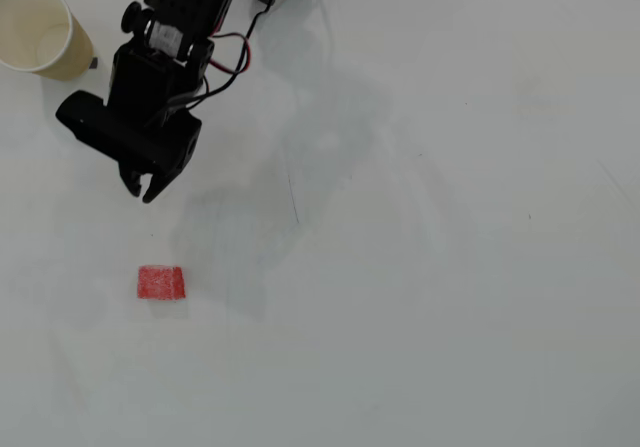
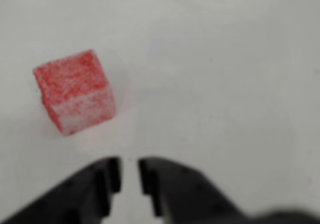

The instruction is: Pick up the cube and drop it in the cup.

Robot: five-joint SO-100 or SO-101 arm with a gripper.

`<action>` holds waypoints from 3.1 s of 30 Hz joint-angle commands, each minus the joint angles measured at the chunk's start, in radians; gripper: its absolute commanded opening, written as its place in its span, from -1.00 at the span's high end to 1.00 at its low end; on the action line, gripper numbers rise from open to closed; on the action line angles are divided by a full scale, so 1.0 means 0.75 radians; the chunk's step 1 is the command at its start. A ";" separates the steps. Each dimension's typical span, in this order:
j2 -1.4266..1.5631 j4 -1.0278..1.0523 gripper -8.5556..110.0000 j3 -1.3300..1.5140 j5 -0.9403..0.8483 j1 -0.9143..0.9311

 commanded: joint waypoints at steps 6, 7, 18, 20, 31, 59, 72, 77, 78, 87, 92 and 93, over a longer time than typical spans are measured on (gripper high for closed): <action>-0.104 -0.049 0.32 -0.321 0.014 -0.027; -0.115 -0.049 0.25 -0.325 0.014 -0.033; -0.141 -0.035 0.01 -0.331 0.014 -0.104; -0.155 -0.047 0.01 -0.337 0.014 -0.123; -0.352 -0.196 -0.01 -0.446 0.014 -0.164; -0.704 -0.407 -0.01 -0.675 0.002 -0.227; -0.706 -0.419 -0.01 -0.689 0.002 -0.290; -0.761 -0.442 -0.01 -0.712 0.002 -0.274; -0.779 -0.454 -0.01 -0.720 0.002 -0.272; -0.924 -0.556 -0.01 -0.794 0.000 -0.243; -0.984 -0.556 -0.01 -0.832 0.000 -0.223; -0.996 -0.556 -0.01 -0.845 0.000 -0.219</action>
